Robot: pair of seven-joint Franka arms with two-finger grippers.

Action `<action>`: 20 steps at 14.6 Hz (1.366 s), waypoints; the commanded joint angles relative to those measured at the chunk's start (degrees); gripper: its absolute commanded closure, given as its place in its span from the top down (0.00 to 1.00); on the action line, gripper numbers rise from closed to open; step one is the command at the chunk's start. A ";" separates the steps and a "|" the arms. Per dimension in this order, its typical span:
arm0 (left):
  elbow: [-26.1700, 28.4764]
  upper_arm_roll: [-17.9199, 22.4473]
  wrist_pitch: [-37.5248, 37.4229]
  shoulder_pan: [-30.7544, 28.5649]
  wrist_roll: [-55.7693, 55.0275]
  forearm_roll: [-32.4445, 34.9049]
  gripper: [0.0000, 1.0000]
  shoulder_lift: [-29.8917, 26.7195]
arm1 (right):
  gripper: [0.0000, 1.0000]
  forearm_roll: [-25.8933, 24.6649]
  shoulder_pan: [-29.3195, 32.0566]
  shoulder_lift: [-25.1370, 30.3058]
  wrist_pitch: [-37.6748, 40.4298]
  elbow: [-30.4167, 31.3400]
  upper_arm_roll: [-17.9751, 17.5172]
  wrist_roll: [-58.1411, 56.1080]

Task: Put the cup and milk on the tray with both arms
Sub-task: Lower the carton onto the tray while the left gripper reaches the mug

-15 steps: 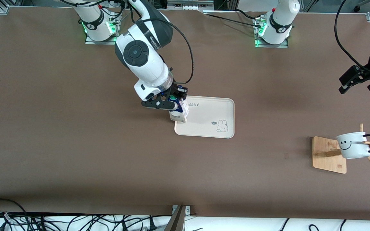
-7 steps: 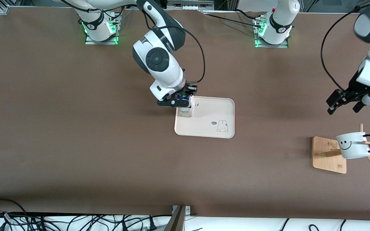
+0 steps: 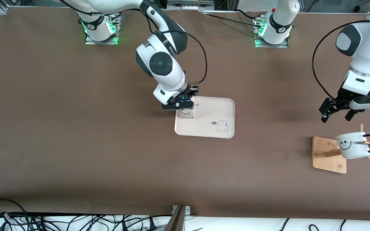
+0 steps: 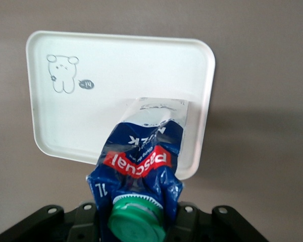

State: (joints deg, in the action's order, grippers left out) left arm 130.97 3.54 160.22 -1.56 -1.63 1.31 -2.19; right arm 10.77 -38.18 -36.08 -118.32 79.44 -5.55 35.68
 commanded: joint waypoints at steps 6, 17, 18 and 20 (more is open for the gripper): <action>1.05 0.77 15.20 -0.55 1.72 1.32 1.00 7.11 | 0.35 -0.58 0.47 -4.53 0.90 -6.05 0.02 -2.28; -5.91 1.29 18.54 -0.55 4.36 2.91 1.00 13.26 | 1.00 -0.58 1.53 -6.29 -0.16 -5.70 0.02 -2.73; -5.91 1.29 18.55 -0.55 4.36 2.91 1.00 13.52 | 1.00 -0.58 1.44 -6.20 -0.16 -5.70 0.02 -2.46; -5.64 1.38 18.55 -0.55 4.36 2.99 1.00 13.53 | 1.00 -0.58 1.26 -5.85 -0.16 -5.87 -0.07 -2.11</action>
State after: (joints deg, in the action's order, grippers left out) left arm 126.54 4.53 178.03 -2.00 2.39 2.48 10.25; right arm 10.77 -36.91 -41.12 -118.56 75.18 -5.12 33.16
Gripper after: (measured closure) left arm 0.000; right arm 0.344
